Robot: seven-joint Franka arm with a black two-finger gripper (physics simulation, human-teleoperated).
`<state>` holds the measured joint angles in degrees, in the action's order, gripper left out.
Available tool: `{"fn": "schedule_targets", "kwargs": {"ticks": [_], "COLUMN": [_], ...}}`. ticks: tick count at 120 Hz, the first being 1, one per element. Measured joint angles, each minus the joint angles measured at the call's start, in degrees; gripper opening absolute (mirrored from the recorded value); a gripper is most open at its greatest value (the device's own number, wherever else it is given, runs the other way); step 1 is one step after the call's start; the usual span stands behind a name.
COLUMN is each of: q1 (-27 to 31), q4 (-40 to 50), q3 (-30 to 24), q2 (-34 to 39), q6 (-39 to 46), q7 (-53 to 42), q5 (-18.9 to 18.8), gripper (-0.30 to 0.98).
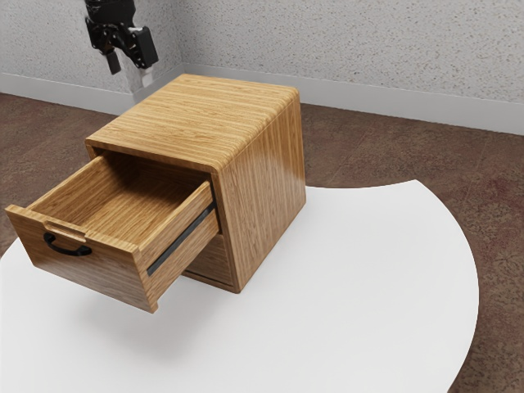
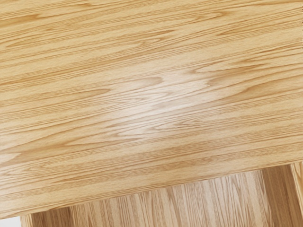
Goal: Push the drawer handle with one arm to close the drawer
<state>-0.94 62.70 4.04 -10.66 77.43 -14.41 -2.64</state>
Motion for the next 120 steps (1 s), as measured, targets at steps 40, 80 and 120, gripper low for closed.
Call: {"fn": "schedule_targets", "kwargs": {"ticks": [40,80,120], "q1": [-0.02,0.05,0.26], "q4": [28.72,61.29,74.69], "q3": [-0.64,-2.60,-2.03], "q2": [22.95,54.23,62.31], "q6": [5.25,8.78,10.00], "q7": [-0.48,9.26,21.71], "q5": [2.34,0.07,-2.42], "gripper": [0.69,0.14,-0.07]}}
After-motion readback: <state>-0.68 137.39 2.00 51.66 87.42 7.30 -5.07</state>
